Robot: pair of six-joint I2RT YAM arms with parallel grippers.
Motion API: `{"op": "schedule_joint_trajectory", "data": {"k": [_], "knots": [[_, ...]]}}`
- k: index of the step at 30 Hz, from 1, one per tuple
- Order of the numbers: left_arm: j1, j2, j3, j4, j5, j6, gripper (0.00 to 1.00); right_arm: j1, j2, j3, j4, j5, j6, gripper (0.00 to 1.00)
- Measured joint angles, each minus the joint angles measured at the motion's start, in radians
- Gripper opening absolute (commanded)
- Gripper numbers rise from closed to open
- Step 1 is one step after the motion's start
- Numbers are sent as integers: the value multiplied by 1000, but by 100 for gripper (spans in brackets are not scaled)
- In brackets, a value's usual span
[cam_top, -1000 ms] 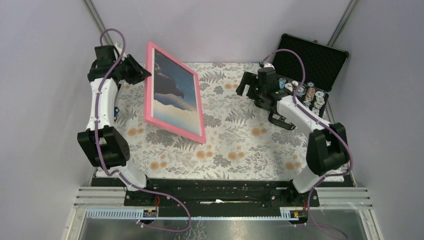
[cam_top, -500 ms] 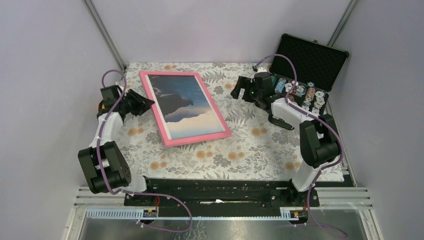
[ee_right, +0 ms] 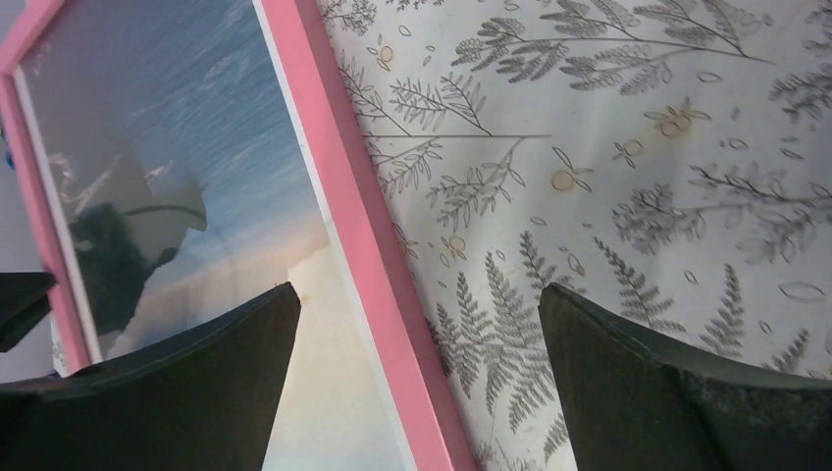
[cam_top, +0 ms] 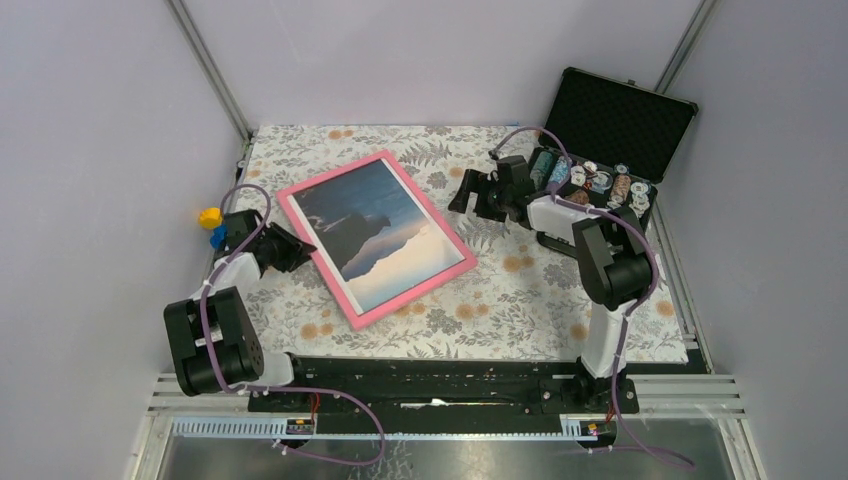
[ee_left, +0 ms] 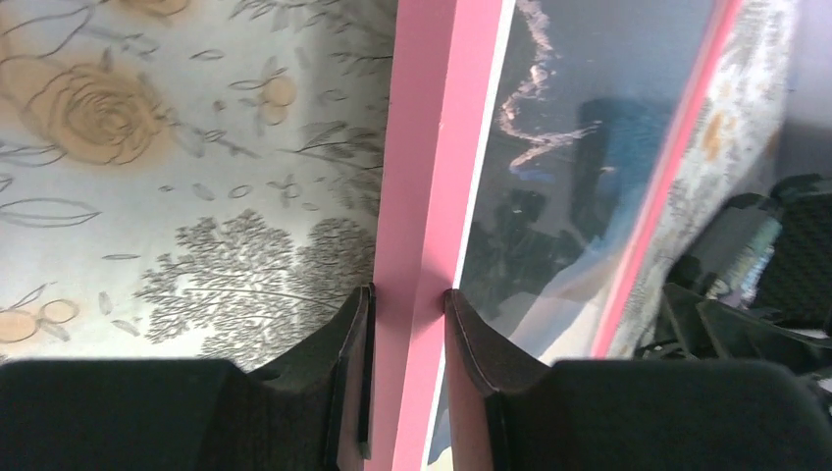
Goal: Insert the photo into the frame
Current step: Turn over the photo frame at the center of the board, then move the photo frame to the corner of the board.
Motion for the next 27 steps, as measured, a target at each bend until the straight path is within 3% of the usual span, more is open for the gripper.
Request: {"op": "schedule_joint_trajectory", "data": {"k": [6,9,13,14,16,21,27], "knots": [[-4,18,-8,-24,-92,13,9,1,128,132,-40,-68,18,100],[-4,-2,-26,-20,-116,7,21,2,181,179,-64,-80,22,98],[-4,-45,-38,-51,-140,15,39,5,188,192,-88,-76,33,99],[-4,-64,-38,-60,-148,20,50,6,187,196,-98,-64,40,100],[-4,-111,-37,-80,-156,40,64,12,183,216,-149,-8,72,100],[-44,-220,32,-161,-179,99,70,46,117,224,-370,201,180,100],[-311,-280,194,-208,-310,185,74,152,-61,104,-514,287,391,96]]}}
